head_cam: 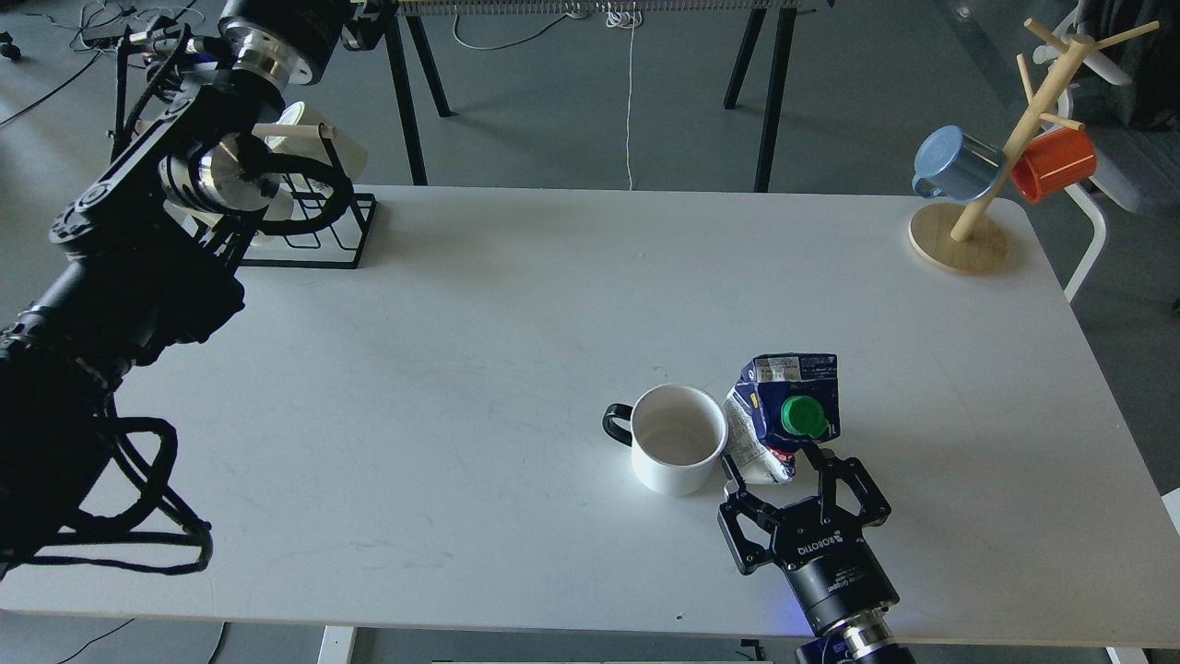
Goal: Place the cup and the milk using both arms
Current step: 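Open the right gripper and pull it back from the carton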
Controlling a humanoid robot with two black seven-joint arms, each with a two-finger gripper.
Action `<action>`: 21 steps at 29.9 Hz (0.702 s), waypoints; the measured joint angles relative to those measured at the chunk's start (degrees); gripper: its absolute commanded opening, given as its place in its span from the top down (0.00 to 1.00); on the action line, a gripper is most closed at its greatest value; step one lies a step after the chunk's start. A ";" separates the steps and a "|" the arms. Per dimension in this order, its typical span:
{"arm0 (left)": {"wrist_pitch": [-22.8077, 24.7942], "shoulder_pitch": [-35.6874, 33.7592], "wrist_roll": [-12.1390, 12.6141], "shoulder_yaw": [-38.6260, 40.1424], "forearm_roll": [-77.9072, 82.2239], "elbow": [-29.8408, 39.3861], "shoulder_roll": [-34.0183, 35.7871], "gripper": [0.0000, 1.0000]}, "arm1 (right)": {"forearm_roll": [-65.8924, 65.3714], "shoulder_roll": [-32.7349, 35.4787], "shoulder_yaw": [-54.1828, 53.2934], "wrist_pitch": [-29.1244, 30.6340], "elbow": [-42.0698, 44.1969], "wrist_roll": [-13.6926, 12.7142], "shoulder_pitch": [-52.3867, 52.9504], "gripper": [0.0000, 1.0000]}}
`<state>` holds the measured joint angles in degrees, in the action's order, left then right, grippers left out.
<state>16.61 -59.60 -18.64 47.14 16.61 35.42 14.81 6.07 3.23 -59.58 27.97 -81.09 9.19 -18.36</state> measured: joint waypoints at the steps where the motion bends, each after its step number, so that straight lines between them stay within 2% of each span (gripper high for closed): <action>1: 0.02 0.02 -0.04 0.03 0.00 0.00 -0.14 0.00 | 0.00 0.20 -0.17 0.00 -0.18 0.01 -0.45 0.05; 14: 0.41 0.27 -0.08 0.15 -0.12 0.00 0.19 0.00 | -0.14 7.20 -1.74 0.04 -9.67 0.09 -8.05 0.04; 21: 0.05 0.38 0.43 0.72 -0.72 0.00 0.26 0.00 | -2.52 13.97 -12.89 0.04 -14.40 0.11 -15.04 0.02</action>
<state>16.66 -59.22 -18.21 47.87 15.89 35.42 15.07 3.55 17.20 -72.48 28.01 -95.49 9.30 -33.40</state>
